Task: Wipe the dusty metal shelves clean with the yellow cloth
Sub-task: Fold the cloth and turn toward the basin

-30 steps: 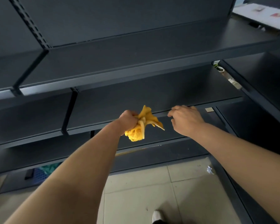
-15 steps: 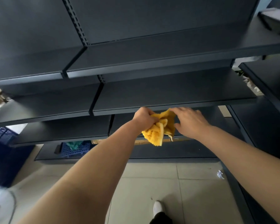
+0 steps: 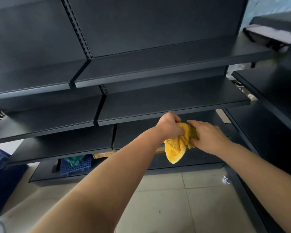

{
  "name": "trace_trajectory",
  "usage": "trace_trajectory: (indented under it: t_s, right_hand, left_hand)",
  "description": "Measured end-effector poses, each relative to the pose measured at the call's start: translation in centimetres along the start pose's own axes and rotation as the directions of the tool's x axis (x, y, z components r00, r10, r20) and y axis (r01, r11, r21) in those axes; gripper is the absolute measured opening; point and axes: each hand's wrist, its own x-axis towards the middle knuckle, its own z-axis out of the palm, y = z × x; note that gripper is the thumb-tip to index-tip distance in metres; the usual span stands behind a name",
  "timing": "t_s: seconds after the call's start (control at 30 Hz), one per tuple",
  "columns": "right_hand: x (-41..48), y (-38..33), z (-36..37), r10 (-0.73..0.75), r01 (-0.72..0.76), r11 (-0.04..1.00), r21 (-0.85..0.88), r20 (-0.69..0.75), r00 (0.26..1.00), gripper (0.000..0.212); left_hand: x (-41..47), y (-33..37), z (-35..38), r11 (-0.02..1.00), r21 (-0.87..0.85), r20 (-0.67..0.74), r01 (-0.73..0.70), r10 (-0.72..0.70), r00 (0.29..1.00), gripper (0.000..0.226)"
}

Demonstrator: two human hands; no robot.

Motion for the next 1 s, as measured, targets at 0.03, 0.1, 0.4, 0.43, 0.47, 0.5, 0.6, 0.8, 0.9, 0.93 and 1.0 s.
trace_trajectory:
  t_s: [0.03, 0.1, 0.4, 0.43, 0.47, 0.5, 0.6, 0.8, 0.9, 0.93, 1.0]
  right_hand:
    - [-0.2, -0.5, 0.2, 0.018, -0.018, 1.0, 0.009, -0.027, 0.999, 0.054]
    - [-0.5, -1.8, 0.5, 0.071, -0.073, 0.997, -0.019, -0.093, 0.993, 0.03]
    - [-1.4, -6.3, 0.7, 0.202, -0.27, 0.946, -0.181, -0.324, 0.924, 0.022]
    - [-1.7, -6.4, 0.6, 0.229, -0.297, 0.941, -0.162, -0.341, 0.912, 0.022]
    - [-2.1, -6.5, 0.7, 0.255, -0.321, 0.936, -0.146, -0.35, 0.901, 0.022]
    - [-2.4, -6.7, 0.7, 0.277, -0.342, 0.93, -0.134, -0.355, 0.893, 0.022]
    - [-3.4, -7.7, 1.2, 0.327, -0.397, 0.91, -0.122, -0.381, 0.865, 0.022]
    - [-4.9, -8.2, 1.0, 0.513, -0.513, 0.858, 0.019, -0.077, 0.855, 0.044]
    - [-5.1, -8.2, 0.3, 0.515, -0.507, 0.844, 0.177, 0.0, 0.857, 0.069]
    - [-5.1, -8.1, 0.3, 0.507, -0.499, 0.849, 0.176, -0.003, 0.862, 0.066]
    - [-5.4, -7.3, 0.5, 0.52, -0.51, 0.851, 0.126, -0.058, 0.852, 0.041]
  left_hand:
    - [0.0, -0.3, -0.4, 1.0, -0.02, 0.011, 0.0, 0.0, 1.0, 0.048]
    - [-0.2, -1.3, -1.4, 0.998, -0.054, 0.042, 0.011, -0.008, 0.999, 0.05]
    - [-0.2, -7.2, -5.6, 0.856, 0.492, 0.092, -0.157, 0.129, 0.987, 0.044]
    - [-0.1, -7.7, -5.9, 0.852, 0.499, 0.08, -0.16, 0.138, 0.987, 0.044]
    - [0.1, -8.1, -6.2, 0.861, 0.484, 0.064, -0.156, 0.143, 0.988, 0.045]
    - [0.2, -8.2, -6.4, 0.875, 0.46, 0.042, -0.151, 0.148, 0.988, 0.045]
    - [0.6, -7.5, -6.5, 0.9, 0.406, -0.017, -0.157, 0.179, 0.984, 0.04]
    - [1.3, -4.5, -5.1, 0.984, 0.04, 0.14, -0.175, 0.168, 0.976, 0.026]
    - [1.0, -2.7, -3.5, 0.976, -0.058, 0.287, -0.21, 0.218, 0.933, 0.037]
    - [0.9, -2.2, -3.0, 0.968, -0.046, 0.315, -0.248, 0.25, 0.916, 0.04]
    - [0.9, -1.3, -2.1, 0.95, -0.034, 0.375, -0.309, 0.299, 0.878, 0.044]
